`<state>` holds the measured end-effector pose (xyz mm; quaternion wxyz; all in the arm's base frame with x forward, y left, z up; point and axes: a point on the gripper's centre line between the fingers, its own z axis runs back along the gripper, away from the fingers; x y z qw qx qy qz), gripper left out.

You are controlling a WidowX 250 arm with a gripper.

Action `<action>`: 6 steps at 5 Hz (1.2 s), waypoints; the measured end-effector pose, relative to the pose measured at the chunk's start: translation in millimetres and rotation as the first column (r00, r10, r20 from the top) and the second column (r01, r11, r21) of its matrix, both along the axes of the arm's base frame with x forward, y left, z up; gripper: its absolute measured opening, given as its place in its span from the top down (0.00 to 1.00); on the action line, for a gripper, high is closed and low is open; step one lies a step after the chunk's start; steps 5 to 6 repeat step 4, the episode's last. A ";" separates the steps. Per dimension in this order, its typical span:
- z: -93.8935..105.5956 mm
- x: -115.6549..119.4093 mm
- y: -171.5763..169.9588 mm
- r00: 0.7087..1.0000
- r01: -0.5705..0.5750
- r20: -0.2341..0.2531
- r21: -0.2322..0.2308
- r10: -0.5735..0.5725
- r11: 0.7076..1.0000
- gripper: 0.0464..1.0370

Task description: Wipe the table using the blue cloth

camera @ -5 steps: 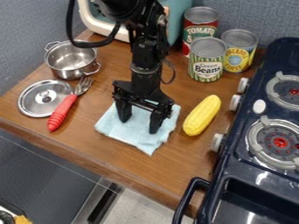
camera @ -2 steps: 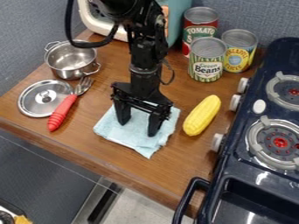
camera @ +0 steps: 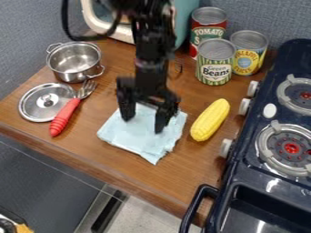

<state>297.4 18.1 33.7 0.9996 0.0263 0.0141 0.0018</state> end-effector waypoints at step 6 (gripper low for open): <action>58.0 -4.6 -4.9 0.999 0.008 0.054 0.000 -0.008 1.000 0.04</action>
